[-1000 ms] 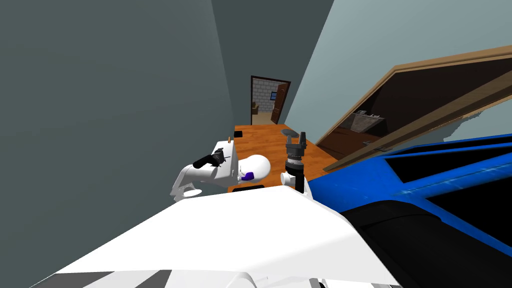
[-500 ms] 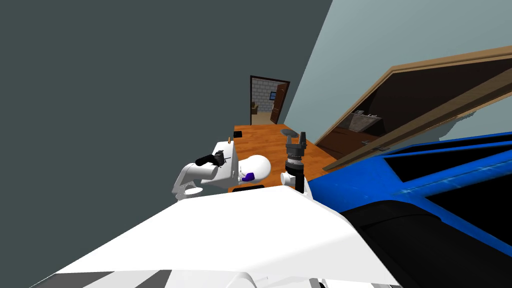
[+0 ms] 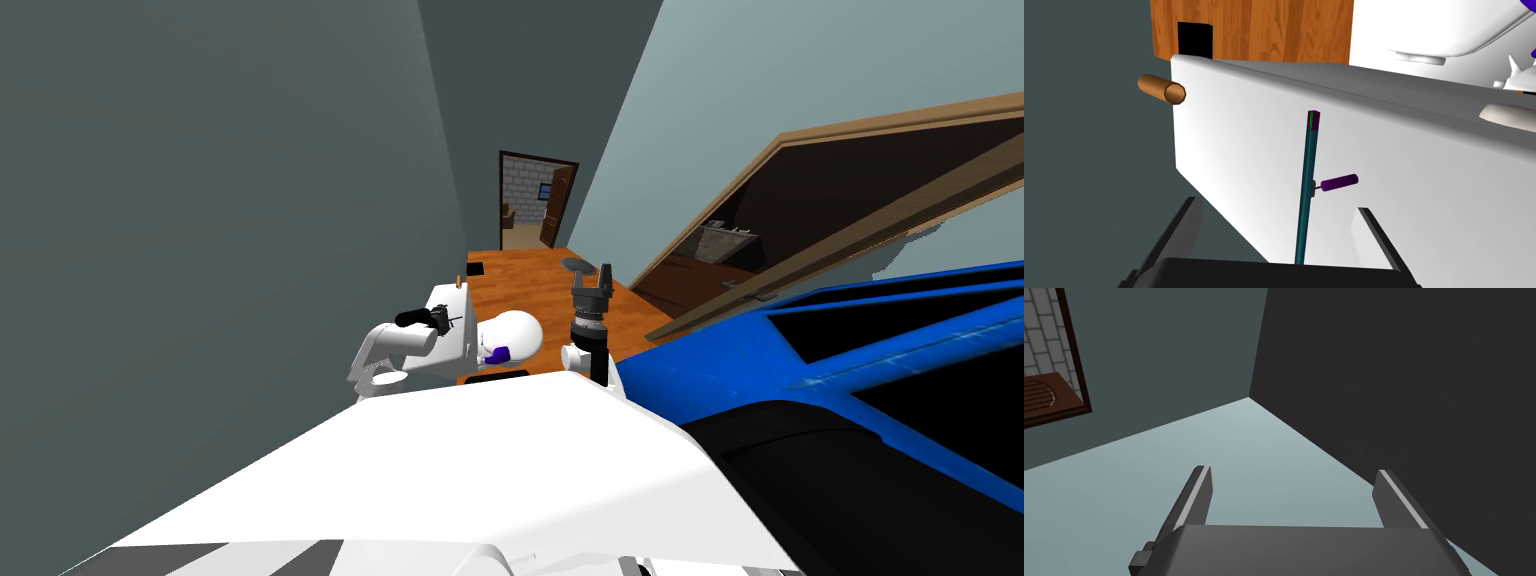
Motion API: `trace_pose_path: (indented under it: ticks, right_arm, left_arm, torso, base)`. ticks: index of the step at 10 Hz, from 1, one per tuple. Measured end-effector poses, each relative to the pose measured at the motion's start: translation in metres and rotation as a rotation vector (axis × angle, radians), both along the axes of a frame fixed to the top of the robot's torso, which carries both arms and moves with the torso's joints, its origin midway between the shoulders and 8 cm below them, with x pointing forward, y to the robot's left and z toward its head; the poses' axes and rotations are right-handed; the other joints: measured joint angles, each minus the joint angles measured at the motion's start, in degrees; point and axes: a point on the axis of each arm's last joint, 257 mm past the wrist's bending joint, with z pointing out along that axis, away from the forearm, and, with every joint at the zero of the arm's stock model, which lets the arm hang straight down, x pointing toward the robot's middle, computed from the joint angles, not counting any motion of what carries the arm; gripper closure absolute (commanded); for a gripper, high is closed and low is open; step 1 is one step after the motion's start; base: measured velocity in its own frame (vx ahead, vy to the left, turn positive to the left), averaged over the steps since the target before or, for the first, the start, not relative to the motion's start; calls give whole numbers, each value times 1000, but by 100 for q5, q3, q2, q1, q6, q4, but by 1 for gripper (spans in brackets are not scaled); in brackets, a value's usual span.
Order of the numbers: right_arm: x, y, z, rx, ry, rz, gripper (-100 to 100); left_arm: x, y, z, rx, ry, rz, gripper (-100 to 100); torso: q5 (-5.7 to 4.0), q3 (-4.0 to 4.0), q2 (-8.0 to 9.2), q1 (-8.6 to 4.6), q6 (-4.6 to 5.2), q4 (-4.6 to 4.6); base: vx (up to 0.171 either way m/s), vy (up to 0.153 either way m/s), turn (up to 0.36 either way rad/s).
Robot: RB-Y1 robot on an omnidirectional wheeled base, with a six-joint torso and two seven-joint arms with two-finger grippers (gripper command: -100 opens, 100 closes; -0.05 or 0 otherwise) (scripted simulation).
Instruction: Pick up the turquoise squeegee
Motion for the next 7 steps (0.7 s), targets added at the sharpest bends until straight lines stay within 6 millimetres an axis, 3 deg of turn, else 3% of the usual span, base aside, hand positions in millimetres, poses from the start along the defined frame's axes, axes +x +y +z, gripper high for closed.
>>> trace_pose_path:
  ticks: [7]
  right_arm:
    - [0,0,0,0,0,0,0]
  left_arm:
    - [-19,1,-19,-21,143,52,-100]
  torso:
    - [0,-1,-2,1,0,0]
  base:
    - [21,22,-14]
